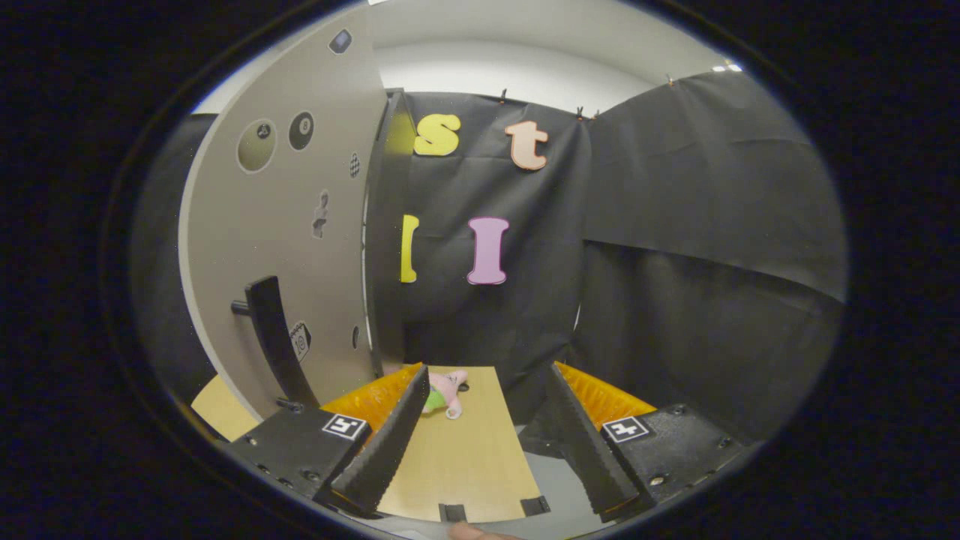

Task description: Open the shoe cabinet door, grab the shoes and put them into the shoe cabinet, then close the shoe cabinet door.

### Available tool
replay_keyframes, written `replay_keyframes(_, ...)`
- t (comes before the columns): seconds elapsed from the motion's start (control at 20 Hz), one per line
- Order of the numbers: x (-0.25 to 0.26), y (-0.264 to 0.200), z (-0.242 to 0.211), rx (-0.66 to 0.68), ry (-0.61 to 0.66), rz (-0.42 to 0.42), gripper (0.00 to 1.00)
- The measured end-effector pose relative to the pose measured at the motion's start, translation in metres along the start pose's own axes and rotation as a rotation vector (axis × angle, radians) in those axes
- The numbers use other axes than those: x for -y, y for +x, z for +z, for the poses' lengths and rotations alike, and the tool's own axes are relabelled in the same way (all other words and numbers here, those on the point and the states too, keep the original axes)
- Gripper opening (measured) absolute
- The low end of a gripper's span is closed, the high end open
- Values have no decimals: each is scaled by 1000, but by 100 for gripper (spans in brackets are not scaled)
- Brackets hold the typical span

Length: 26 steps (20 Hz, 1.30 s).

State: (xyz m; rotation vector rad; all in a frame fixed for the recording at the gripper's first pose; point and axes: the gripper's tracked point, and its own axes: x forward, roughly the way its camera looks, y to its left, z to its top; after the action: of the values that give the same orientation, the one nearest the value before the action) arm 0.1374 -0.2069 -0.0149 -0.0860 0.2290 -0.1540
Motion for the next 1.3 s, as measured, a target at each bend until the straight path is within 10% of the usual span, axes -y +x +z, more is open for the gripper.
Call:
replay_keyframes(0.5,-70,-4,11,106,-20,190,99)
replay_keyframes(1.3,-156,-36,13,118,-19,202,92)
